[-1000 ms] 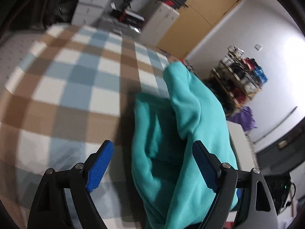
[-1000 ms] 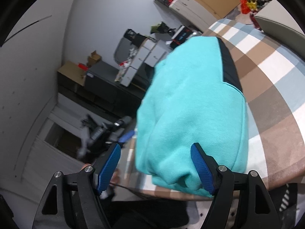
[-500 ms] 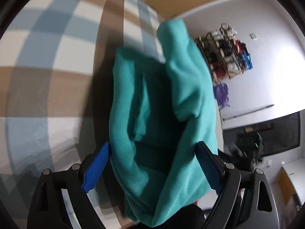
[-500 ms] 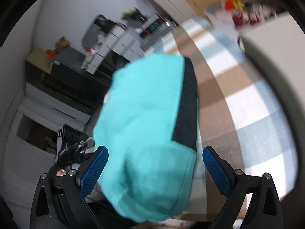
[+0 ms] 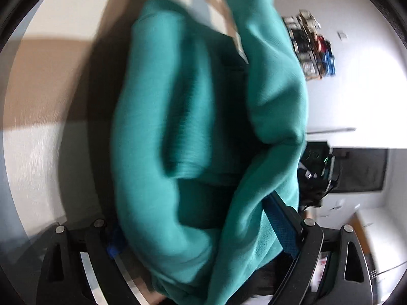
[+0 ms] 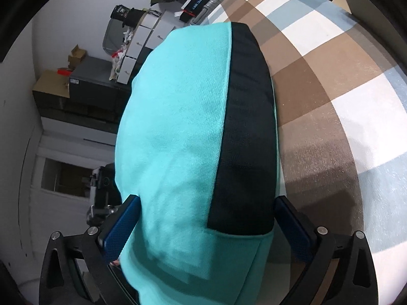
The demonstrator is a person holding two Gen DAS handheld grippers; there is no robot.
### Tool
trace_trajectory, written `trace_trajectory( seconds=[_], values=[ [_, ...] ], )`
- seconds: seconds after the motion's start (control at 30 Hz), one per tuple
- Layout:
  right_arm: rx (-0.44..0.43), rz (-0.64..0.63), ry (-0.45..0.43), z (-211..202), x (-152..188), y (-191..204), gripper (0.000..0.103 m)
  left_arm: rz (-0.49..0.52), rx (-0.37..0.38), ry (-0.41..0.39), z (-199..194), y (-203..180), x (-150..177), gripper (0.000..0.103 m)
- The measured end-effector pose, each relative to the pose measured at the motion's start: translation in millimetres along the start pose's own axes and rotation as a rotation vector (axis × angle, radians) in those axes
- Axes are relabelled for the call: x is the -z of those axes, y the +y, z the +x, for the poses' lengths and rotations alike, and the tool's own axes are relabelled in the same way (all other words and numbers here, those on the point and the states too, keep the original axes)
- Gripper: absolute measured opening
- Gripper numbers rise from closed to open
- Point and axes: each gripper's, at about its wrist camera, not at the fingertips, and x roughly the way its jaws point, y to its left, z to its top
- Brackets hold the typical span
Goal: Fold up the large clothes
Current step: 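Lift the hoodie bundle off the bed with both grippers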
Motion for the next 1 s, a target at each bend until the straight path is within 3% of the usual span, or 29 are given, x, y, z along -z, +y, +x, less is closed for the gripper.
trace_trajectory(
  seconds=[0.1,0.3,0.47,0.77,0.87,1.0],
  values=[
    [-0.031,0.020,0.016,5.4,5.2,-5.3,0.103,0.051,-0.052,0.013,8.7,-12.5,5.3,0.089],
    [0.005,-0.043,0.035,-4.8,21.0,6.5,0.095,0.071,-0.035,0.015,-0.1,-13.4,14.8,0.059],
    [-0.016,-0.054,0.093,-11.0,39.0,5.4,0.094,0.118,-0.050,0.033,-2.1,-17.6,28.6,0.057],
    [-0.073,-0.025,0.031,-3.0,33.2,-5.3,0.099,0.099,-0.040,0.017,-0.6,-16.6,15.2,0.058],
    [-0.055,-0.061,-0.008,-14.5,36.8,1.1,0.087,0.098,-0.024,0.010,-2.5,-17.7,14.0,0.054],
    [-0.017,-0.110,-0.042,-24.1,48.8,17.1,0.083,0.129,-0.043,0.001,-9.2,-14.2,27.8,0.051]
  ],
)
